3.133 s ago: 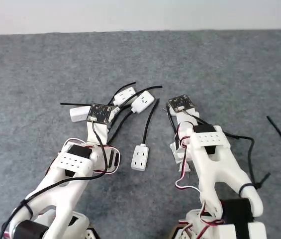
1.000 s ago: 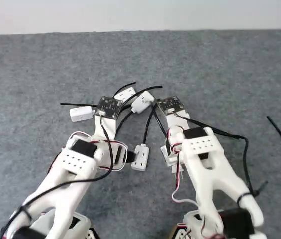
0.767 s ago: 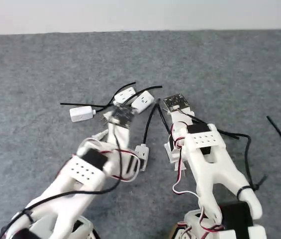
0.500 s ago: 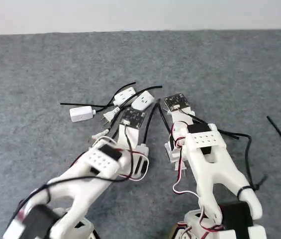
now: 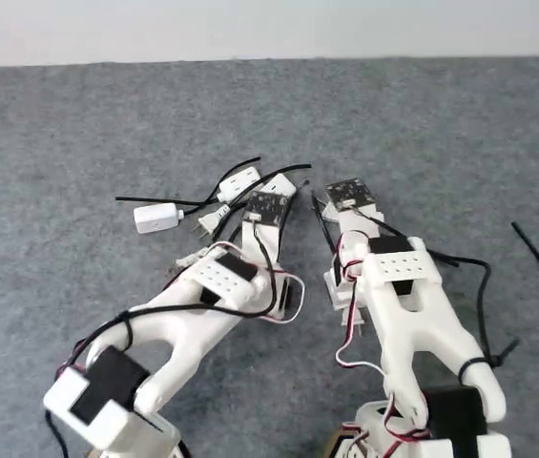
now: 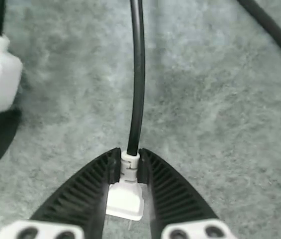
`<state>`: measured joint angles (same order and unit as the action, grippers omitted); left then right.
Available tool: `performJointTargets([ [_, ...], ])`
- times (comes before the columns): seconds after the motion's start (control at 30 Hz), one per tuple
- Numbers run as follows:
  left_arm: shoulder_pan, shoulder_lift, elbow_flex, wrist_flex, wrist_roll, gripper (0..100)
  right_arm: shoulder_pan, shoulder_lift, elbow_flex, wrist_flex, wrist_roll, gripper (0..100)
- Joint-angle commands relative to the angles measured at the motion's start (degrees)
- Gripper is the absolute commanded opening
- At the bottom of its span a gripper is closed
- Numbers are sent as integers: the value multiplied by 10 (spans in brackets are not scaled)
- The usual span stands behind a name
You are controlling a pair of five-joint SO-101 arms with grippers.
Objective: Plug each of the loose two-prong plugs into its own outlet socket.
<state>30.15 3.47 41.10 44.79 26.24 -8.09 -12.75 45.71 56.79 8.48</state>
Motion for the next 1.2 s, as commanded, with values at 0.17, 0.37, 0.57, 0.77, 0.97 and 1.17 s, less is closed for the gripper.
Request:
performJointTargets([
  [0.17,45,130,-200,17,84,13,43,-18,-29,3,19,8],
  [0.37,46,150,-253,60,85,15,43,-23,-27,3,18,8],
  [0.57,37,150,-273,61,86,15,44,-24,-27,4,18,8],
  [0.77,25,151,-273,33,83,16,44,-29,-20,3,18,8],
  [0.97,30,127,-244,31,83,190,42,-29,-19,3,20,8],
  [1.17,60,42,-172,31,84,287,42,-29,-19,0,20,8],
])
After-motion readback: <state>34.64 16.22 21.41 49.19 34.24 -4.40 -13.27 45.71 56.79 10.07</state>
